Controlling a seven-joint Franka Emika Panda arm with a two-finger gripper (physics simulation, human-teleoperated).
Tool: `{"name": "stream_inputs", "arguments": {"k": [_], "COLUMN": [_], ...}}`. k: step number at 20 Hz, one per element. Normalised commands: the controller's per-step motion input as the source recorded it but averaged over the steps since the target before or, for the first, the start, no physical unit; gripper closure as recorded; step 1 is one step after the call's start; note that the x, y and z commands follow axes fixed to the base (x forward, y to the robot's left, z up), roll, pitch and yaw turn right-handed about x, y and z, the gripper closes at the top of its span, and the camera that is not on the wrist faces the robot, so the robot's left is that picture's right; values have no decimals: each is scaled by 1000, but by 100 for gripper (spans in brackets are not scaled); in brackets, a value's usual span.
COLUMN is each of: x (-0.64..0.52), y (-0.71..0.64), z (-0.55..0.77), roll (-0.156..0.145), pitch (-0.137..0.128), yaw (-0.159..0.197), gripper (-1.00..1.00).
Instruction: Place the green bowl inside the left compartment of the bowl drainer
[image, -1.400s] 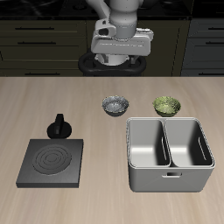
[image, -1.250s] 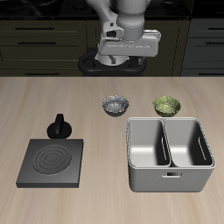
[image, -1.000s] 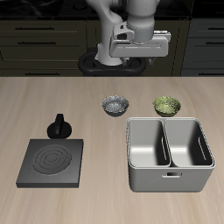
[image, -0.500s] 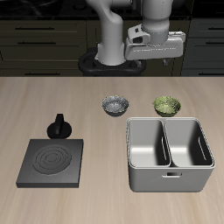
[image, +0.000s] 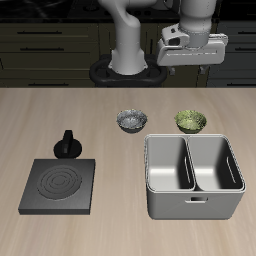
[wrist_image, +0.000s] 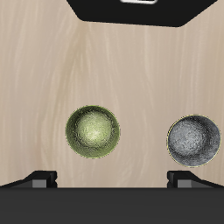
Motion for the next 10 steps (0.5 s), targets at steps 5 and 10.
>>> {"name": "stream_inputs", "arguments": {"k": [5, 10], "x": [113, 236], "y": [148, 11], "z": [-143, -376], "roll": [-13, -55], "pitch": [36, 38], "yaw": [12, 41], "gripper": [-100, -100]}}
